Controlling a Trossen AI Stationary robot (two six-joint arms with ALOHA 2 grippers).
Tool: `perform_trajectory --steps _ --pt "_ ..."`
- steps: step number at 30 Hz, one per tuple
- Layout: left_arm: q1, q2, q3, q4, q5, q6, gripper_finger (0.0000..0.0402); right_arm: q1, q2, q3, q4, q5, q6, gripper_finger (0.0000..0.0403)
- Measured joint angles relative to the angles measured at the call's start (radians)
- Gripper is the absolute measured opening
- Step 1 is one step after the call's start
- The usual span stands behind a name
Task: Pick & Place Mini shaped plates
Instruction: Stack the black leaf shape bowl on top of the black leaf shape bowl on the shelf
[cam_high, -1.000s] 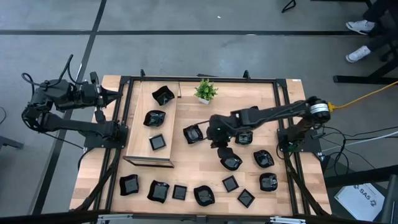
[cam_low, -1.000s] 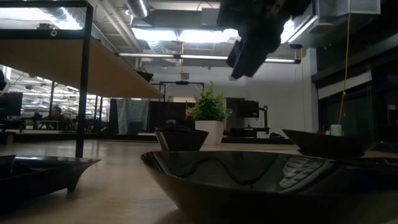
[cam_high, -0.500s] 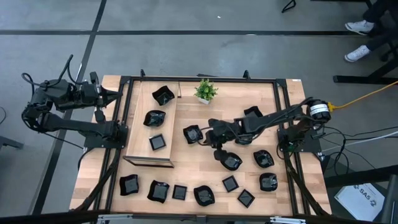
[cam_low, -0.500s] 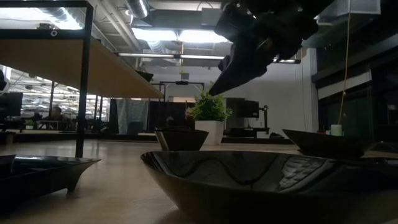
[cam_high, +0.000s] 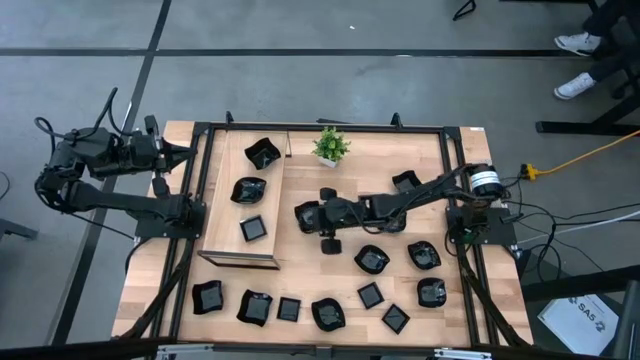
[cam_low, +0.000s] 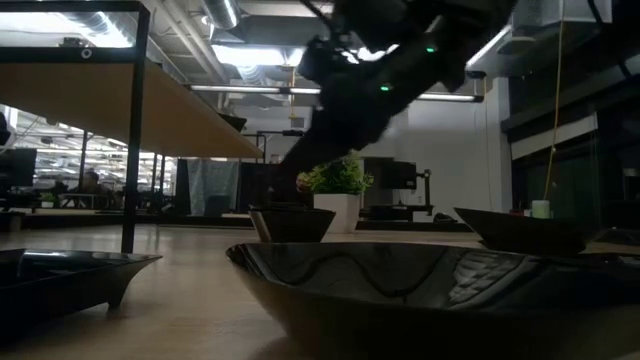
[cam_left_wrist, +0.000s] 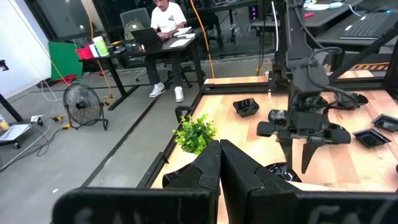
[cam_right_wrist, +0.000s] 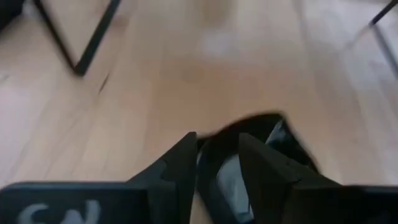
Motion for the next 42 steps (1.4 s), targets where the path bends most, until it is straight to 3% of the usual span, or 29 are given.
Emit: perform_trajectory --steps 5,13,42 --pt "0.000 0.000 0.000 0.000 0.000 0.000 0.0004 0.007 0.067 0.096 -0.064 0.014 0.001 0.0124" --pt "0.000 0.000 0.000 0.000 0.000 0.000 0.0004 0.037 0.119 0.223 -0.305 0.067 0.018 0.0102" --pt "0.000 0.000 0.000 0.000 0.000 0.000 0.0004 0.045 0.135 0.242 -0.324 0.118 0.038 0.0097"
